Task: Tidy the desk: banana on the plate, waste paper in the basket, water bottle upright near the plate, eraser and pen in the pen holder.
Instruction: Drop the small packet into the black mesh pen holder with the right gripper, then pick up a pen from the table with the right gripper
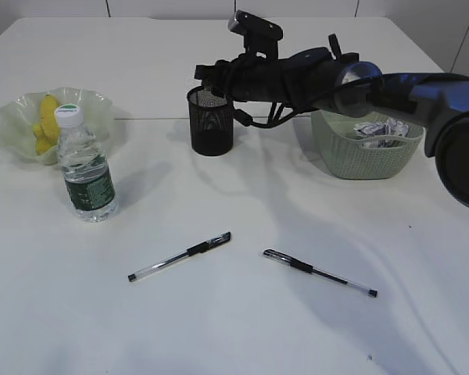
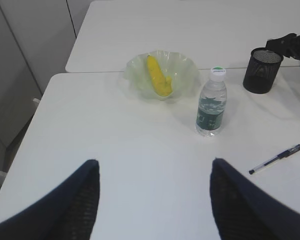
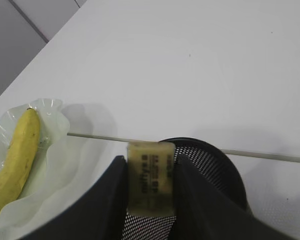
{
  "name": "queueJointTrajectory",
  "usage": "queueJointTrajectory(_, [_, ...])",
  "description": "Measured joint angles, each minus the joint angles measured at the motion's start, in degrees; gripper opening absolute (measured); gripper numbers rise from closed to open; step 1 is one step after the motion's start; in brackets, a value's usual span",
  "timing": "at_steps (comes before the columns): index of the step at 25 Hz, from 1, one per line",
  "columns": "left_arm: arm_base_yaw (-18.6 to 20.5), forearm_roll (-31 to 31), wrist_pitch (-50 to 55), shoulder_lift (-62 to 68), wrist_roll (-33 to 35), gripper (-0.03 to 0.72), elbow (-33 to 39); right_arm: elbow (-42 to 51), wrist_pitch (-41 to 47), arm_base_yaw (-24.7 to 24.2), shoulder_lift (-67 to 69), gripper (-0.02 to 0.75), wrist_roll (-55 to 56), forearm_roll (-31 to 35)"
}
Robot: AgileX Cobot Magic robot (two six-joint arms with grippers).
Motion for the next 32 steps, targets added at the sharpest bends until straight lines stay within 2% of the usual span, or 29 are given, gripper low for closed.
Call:
queueJointTrajectory(10, [0.00, 0.00, 0.00, 0.00, 0.00, 0.482, 0.00, 0.00, 0.00, 0.00, 0.00, 0.253, -0.13, 0.22])
queueJointTrajectory(16, [0.00, 0.00, 0.00, 0.00, 0.00, 0.481, 0.00, -1.12, 0.00, -1.04, 0.00, 0.253, -0.13, 4.13])
queueJointTrajectory(23, [0.00, -0.51, 0.02, 0.00, 0.00, 0.481, 0.00, -5.55, 6.23, -4.12, 0.00, 0.253, -0.39, 3.97])
queueJointTrajectory(27, [0.00, -0.64, 0.02, 0.00, 0.00, 0.480, 0.00, -6.93, 15.33, -6.03, 0.00, 0.253, -0.39, -1.87])
queueJointTrajectory(32, [0.00, -1.87, 0.02, 0.00, 0.00, 0.479, 0.00, -10.34, 31.05, -7.43, 0.00, 0.253, 2.60, -15.75])
